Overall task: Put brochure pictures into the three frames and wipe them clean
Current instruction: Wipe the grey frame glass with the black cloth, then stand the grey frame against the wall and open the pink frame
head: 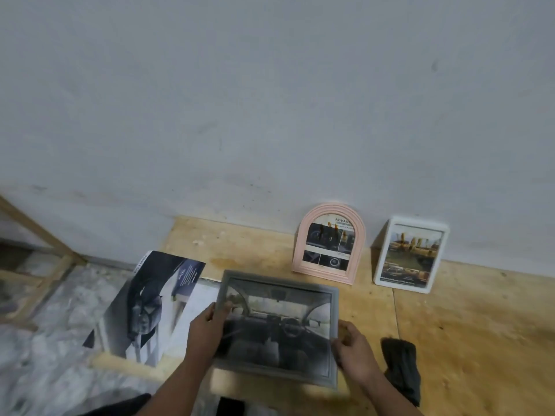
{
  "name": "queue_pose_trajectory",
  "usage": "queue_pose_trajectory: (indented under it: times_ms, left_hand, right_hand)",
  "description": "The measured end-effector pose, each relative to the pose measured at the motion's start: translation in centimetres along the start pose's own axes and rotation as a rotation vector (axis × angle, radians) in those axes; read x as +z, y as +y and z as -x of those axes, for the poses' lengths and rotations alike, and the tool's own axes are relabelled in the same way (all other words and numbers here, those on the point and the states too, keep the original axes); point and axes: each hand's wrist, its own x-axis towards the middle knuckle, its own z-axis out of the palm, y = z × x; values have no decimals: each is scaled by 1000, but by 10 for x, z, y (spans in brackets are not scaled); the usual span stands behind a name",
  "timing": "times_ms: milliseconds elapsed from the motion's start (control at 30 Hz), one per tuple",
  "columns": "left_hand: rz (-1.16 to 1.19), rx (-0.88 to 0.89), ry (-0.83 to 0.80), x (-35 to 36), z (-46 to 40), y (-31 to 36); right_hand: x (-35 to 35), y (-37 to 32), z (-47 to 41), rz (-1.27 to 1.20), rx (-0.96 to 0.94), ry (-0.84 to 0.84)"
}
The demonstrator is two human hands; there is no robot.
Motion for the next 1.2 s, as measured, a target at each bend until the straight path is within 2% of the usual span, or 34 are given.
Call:
queue_pose_trajectory:
  times_ms: [133, 333, 467, 667, 833, 1000, 1100, 1200]
  left_hand:
    - [-20, 86, 71, -35, -40, 27]
    - [13, 157, -10, -74, -135, 69]
    - [19, 172, -98, -83, -188, 91]
    - [72, 220, -136, -80, -242, 108]
    - [105, 154, -217, -68, -258, 98]
    - [150, 137, -157, -55, -258, 92]
    - [77, 127, -126, -48, -251, 88]
    - [1, 40, 51, -43, -242, 84]
  right_hand:
    - [34, -50, -12, 84, -158, -31]
    - [88, -135, -55, 96, -205, 62]
    - [114, -175, -85, 52, -193, 125]
    - [136, -198, -139, -65, -145, 171]
    - [150, -205, -149, -126, -88, 176]
    - [150, -203, -147, -154, -93, 214]
    - [142, -199, -141, -184, -126, 187]
    - [128, -187, -136, -204, -157, 202]
